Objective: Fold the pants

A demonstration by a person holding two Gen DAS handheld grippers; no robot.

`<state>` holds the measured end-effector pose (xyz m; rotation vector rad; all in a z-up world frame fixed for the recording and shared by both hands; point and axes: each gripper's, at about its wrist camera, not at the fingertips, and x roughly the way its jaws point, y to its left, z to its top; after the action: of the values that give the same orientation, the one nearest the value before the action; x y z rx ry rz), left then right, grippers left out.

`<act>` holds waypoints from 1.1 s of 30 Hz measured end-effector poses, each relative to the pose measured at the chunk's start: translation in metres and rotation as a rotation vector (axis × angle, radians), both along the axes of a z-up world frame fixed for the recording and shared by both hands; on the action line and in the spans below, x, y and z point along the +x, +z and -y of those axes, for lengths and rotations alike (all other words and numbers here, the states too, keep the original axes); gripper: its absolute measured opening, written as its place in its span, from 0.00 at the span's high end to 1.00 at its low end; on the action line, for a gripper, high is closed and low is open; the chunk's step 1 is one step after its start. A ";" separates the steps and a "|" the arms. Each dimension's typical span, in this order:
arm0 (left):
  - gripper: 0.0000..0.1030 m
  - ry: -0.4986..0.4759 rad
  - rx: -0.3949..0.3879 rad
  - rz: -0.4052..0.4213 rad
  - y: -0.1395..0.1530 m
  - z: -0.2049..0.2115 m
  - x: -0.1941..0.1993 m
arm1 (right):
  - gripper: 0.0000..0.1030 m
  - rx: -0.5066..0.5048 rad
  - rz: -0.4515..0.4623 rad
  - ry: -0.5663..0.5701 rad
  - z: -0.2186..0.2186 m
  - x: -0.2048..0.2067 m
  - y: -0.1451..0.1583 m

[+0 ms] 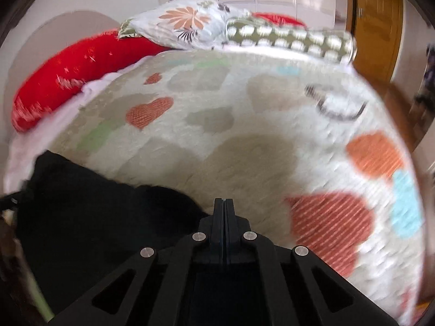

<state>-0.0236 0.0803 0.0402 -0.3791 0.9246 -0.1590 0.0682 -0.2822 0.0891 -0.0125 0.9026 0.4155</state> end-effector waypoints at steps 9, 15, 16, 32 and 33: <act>0.26 0.015 0.041 0.056 0.015 0.006 0.001 | 0.54 0.104 0.024 -0.004 0.040 -0.058 0.024; 0.26 0.018 0.092 0.082 0.025 0.014 -0.002 | 0.58 0.080 -0.022 0.094 -0.007 -0.054 0.002; 0.26 0.026 0.089 0.095 0.029 0.013 -0.003 | 0.58 0.055 -0.028 0.064 -0.010 -0.047 -0.004; 0.19 -0.097 0.166 0.145 0.048 0.052 0.002 | 0.46 -0.069 0.047 -0.028 0.070 -0.080 0.024; 0.19 -0.112 0.173 0.145 0.047 0.056 0.002 | 0.46 -0.109 0.041 -0.020 0.078 -0.084 0.023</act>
<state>-0.0212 0.0239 0.0872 -0.1536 0.8099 -0.2047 -0.0159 -0.3601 0.1120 -0.1112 0.8832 0.3462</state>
